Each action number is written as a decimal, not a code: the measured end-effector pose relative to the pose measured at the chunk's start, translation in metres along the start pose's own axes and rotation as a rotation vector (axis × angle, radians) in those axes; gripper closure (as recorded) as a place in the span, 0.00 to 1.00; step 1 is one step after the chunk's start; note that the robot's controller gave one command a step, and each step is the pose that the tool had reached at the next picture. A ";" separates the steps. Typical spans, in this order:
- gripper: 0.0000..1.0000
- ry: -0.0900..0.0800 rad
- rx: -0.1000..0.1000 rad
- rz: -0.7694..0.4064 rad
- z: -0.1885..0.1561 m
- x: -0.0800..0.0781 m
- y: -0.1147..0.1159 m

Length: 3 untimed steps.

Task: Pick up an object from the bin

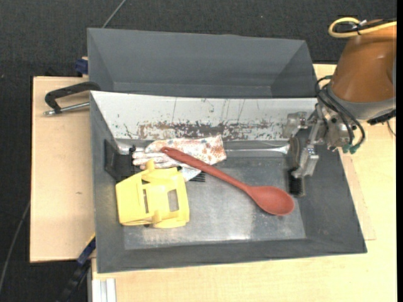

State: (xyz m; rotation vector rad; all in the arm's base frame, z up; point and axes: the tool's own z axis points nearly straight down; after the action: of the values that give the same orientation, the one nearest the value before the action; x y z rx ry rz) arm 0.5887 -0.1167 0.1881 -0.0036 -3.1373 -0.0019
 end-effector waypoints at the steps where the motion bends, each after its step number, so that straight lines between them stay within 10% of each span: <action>1: 0.00 -0.009 0.001 -0.002 -0.005 -0.002 0.001; 3: 0.00 -0.003 -0.001 0.101 0.087 0.041 0.047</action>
Offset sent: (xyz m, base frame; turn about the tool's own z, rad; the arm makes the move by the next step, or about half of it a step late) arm -0.0609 0.0652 -0.1181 0.1487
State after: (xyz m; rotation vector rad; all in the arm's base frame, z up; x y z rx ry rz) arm 0.5476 -0.0692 0.1014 -0.1617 -3.1360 -0.0034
